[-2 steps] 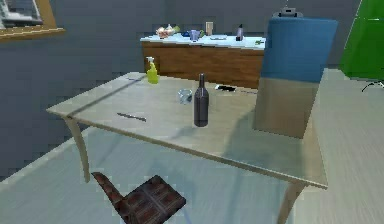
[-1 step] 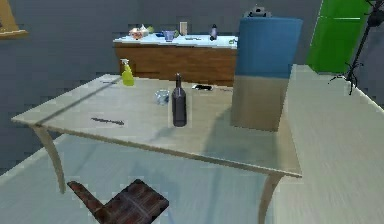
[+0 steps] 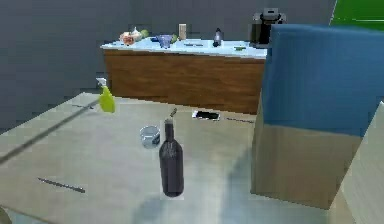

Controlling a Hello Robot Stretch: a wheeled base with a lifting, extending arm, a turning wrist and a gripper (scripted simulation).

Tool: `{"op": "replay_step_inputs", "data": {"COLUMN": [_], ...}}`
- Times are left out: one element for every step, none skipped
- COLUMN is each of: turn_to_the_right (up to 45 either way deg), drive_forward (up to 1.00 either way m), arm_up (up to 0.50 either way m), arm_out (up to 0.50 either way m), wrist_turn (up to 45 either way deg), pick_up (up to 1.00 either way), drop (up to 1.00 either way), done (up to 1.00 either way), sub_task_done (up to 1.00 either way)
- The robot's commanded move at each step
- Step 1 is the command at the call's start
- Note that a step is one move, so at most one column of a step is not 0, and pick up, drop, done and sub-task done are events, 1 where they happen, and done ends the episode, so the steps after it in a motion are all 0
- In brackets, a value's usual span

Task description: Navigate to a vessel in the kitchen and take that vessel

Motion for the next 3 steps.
{"op": "replay_step_inputs", "data": {"turn_to_the_right": [-45.0, -45.0, -12.0], "drive_forward": [0.00, 0.00, 0.00], "arm_up": [0.00, 0.00, 0.00], "arm_out": [0.00, 0.00, 0.00], "wrist_turn": [0.0, 0.0, 0.0], "pick_up": [0.00, 0.00, 0.00], "drop": [0.00, 0.00, 0.00], "done": [0.00, 0.00, 0.00], "sub_task_done": [0.00, 0.00, 0.00]}}
